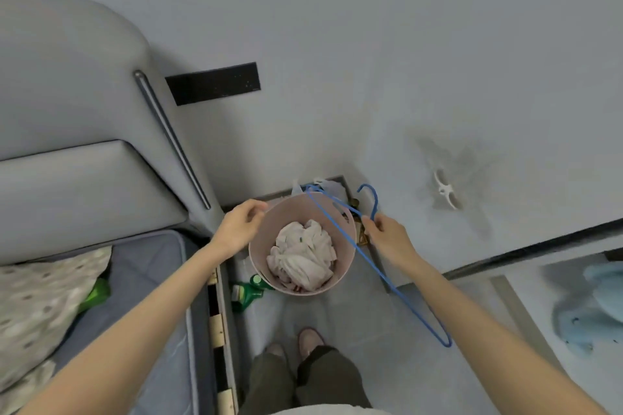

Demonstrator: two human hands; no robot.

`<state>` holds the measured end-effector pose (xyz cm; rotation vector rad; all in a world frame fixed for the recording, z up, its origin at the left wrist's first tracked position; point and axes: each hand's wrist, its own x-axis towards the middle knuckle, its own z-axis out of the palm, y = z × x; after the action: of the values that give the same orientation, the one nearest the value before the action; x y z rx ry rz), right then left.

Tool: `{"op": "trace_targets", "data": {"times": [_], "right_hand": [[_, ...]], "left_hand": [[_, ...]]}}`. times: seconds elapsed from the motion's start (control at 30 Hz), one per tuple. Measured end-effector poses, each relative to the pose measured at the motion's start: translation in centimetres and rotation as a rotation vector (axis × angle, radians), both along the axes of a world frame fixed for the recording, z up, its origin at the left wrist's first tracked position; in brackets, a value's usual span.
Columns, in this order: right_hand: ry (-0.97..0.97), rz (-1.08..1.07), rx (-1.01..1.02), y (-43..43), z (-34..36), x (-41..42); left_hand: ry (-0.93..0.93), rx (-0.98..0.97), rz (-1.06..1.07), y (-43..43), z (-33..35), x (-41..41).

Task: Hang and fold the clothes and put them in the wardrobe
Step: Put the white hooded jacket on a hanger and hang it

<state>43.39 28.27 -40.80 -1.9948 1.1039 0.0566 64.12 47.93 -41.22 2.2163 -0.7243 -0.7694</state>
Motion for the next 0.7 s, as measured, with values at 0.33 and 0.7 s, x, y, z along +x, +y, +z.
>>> {"op": "trace_targets", "data": {"times": [0.33, 0.7], "right_hand": [[-0.115, -0.219, 0.045, 0.4, -7.4, 4.5], [-0.276, -0.305, -0.103, -1.7, -24.4, 4.9]], "left_hand": [[0.158, 0.253, -0.07, -1.7, -13.2, 3.7], [0.257, 0.35, -0.134, -5.7, -35.8, 2.4]]}}
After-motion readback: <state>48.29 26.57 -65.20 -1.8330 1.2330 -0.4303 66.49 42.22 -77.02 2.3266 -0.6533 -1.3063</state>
